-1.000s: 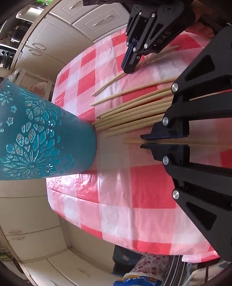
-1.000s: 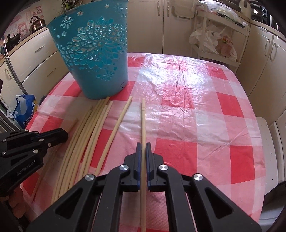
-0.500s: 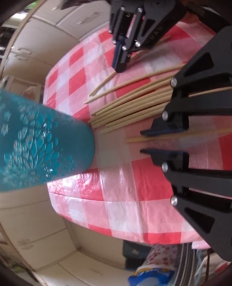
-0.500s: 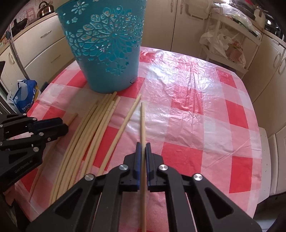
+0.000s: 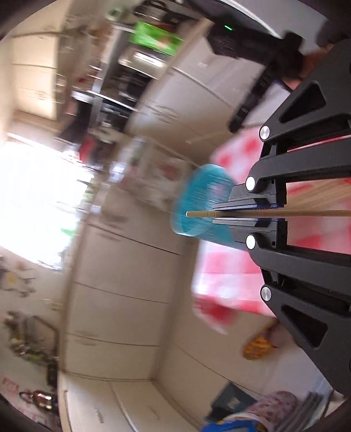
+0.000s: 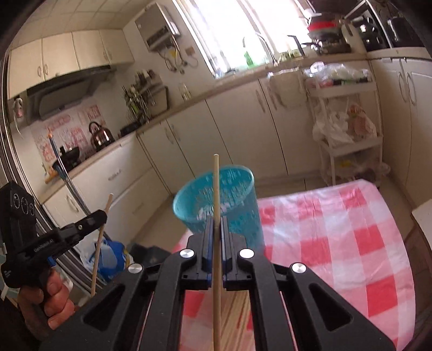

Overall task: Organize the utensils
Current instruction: 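Lift both held sticks upright and carry them above the teal basket, then open both grippers to drop the sticks into the teal basket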

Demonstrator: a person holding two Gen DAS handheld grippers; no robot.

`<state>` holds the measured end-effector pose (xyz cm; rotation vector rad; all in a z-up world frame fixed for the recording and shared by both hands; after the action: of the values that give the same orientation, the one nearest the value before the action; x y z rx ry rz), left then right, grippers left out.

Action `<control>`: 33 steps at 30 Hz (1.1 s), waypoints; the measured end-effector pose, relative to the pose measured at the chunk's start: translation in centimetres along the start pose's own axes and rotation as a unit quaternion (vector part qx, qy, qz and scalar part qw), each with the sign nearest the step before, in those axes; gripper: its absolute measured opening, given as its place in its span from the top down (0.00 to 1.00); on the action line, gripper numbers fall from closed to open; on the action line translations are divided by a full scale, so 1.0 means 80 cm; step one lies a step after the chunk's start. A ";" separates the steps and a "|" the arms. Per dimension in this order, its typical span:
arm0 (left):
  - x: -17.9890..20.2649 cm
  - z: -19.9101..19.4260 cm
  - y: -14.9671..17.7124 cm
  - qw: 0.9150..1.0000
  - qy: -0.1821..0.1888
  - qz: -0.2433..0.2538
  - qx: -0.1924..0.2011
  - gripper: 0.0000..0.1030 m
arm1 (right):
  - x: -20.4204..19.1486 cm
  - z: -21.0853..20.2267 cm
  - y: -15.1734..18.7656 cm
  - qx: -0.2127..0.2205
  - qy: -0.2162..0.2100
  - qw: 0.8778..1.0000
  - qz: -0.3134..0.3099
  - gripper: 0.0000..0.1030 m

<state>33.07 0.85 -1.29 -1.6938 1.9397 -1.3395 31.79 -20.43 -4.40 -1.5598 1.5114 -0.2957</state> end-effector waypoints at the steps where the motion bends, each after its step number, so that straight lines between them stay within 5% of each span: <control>1: 0.004 -0.007 -0.020 0.999 0.010 -0.001 0.033 0.96 | -0.008 0.001 -0.015 0.018 -0.005 1.000 0.000 0.95; 6: 0.014 0.010 -0.075 0.990 0.055 -0.018 0.125 0.96 | -0.037 0.011 -0.086 0.108 -0.001 0.994 0.001 0.95; 10: 0.021 0.036 -0.103 0.983 0.054 -0.034 0.173 0.96 | -0.038 0.025 -0.128 0.153 0.017 0.988 0.008 0.94; 19: 0.000 0.116 -0.134 0.976 0.004 -0.056 0.208 0.96 | -0.010 0.088 -0.141 0.147 0.048 0.988 0.003 0.94; 23: -0.013 0.145 -0.136 0.978 -0.027 -0.049 0.203 0.96 | 0.000 0.111 -0.128 0.127 0.055 0.990 -0.002 0.94; 27: -0.008 0.179 -0.114 0.987 -0.044 -0.022 0.151 0.96 | 0.009 0.125 -0.108 0.093 0.055 0.994 -0.010 0.94; 31: -0.008 0.183 -0.077 0.993 -0.047 -0.013 0.109 0.91 | 0.015 0.113 -0.084 0.077 0.054 0.996 -0.004 0.73; 33: -0.006 0.175 -0.061 0.994 -0.051 -0.010 0.095 0.81 | 0.016 0.098 -0.071 0.074 0.051 0.996 -0.002 0.73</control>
<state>46.08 -4.90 -5.53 -1.6602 1.6875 -1.3682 41.49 -19.13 -5.12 -1.4499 1.5286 -0.4839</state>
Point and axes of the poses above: each gripper's, at about its wrist camera, not at the fingertips, and z roughly the way its jaws point, x to its right, y to its underside, the point moved 6 cm from there along z, roughly the way its jaws point, and after that the axes turned 13 degrees about -x, right-handed, at the moved point
